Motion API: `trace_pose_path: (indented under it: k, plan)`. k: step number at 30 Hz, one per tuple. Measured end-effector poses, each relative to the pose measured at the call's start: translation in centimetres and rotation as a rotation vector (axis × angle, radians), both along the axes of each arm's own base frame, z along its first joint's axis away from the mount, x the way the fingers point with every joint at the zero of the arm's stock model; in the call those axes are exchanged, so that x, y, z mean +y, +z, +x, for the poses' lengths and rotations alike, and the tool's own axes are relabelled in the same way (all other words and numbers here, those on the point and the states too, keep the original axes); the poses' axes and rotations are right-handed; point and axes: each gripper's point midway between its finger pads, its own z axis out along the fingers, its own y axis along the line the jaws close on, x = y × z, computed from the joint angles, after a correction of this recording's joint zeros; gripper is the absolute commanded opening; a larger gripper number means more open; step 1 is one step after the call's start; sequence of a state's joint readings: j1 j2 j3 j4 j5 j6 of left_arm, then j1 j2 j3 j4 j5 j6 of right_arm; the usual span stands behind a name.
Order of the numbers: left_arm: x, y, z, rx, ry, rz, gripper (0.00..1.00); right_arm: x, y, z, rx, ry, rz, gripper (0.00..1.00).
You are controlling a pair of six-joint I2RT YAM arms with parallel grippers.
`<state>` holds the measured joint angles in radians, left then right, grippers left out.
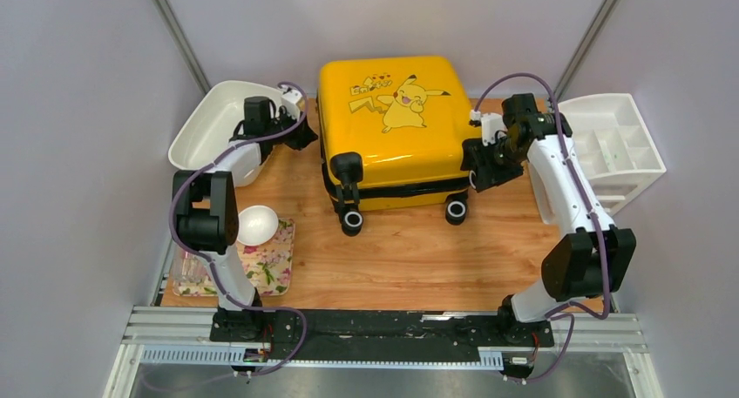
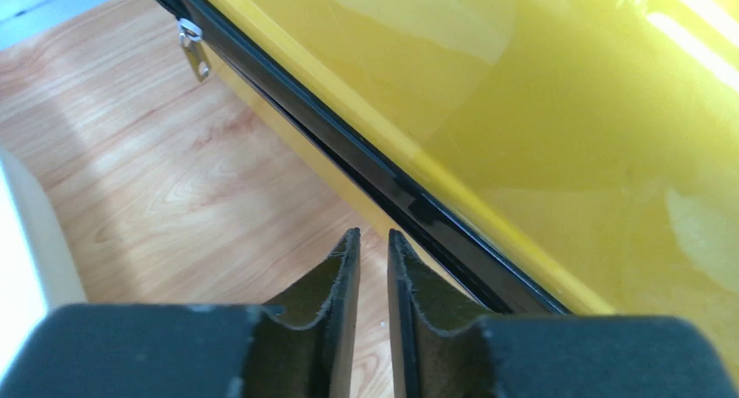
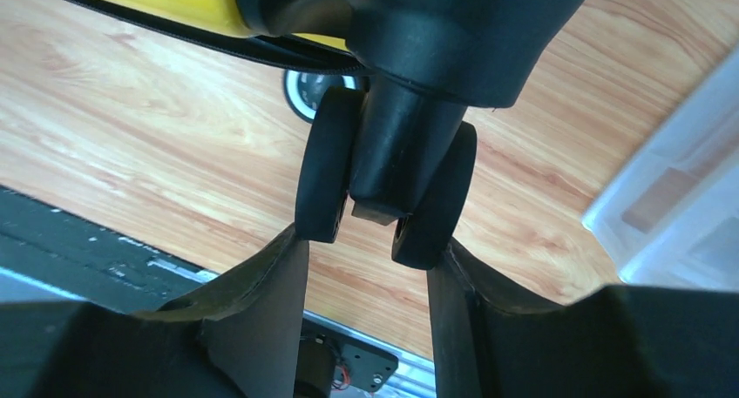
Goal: Open, take out, and arrange the luggage
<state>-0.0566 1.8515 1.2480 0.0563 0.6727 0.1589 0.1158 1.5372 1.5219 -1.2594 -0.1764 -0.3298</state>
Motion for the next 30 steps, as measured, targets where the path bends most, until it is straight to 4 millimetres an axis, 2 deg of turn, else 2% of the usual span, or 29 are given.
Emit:
trace_pose_path:
  k: [2, 3, 5, 9, 12, 14, 18, 19, 22, 24, 26, 30]
  plan:
    - [0.2, 0.9, 0.4, 0.011, 0.027, -0.004, 0.52, 0.3, 0.7, -0.2, 0.003, 0.01, 0.049, 0.71]
    - [0.4, 1.3, 0.4, 0.019, 0.043, -0.005, 0.52, 0.2, 1.2, -0.2, -0.001, 0.007, 0.069, 0.72]
    - [0.9, 1.7, -0.3, 0.052, 0.08, 0.0, 0.55, 0.2, 3.4, 0.6, -0.055, 0.002, 0.139, 0.72]
    - [1.7, 2.6, -1.8, 0.09, 0.142, 0.006, 0.56, -1.2, 7.8, 4.2, -0.296, -0.03, 0.154, 0.73]
    - [1.9, 2.8, -2.7, 0.105, 0.163, -0.001, 0.56, -2.2, 9.0, 6.5, -0.396, -0.067, 0.132, 0.72]
    - [2.1, 2.2, -3.2, 0.13, 0.185, -0.006, 0.55, -3.1, 8.8, 8.9, -0.439, -0.117, 0.097, 0.69]
    - [2.7, 1.3, -3.2, 0.166, 0.248, -0.008, 0.46, -5.4, 6.1, 14.0, -0.473, -0.227, 0.001, 0.57]
    - [2.8, 1.2, -3.0, 0.168, 0.263, -0.007, 0.44, -6.0, 4.9, 15.2, -0.463, -0.249, -0.021, 0.52]
    - [2.8, 1.0, -1.6, 0.174, 0.288, -0.004, 0.43, -6.6, 0.9, 17.8, -0.414, -0.278, -0.044, 0.48]
    - [2.4, 0.8, -0.1, 0.172, 0.289, -0.004, 0.43, -6.4, -1.8, 18.5, -0.36, -0.273, -0.035, 0.48]
    - [1.7, 0.3, 1.0, 0.172, 0.279, -0.005, 0.43, -5.7, -3.7, 18.5, -0.321, -0.25, -0.006, 0.49]
    - [-1.0, -0.4, 3.3, 0.166, 0.223, 0.001, 0.41, -4.6, -6.5, 16.7, -0.27, -0.186, 0.075, 0.49]
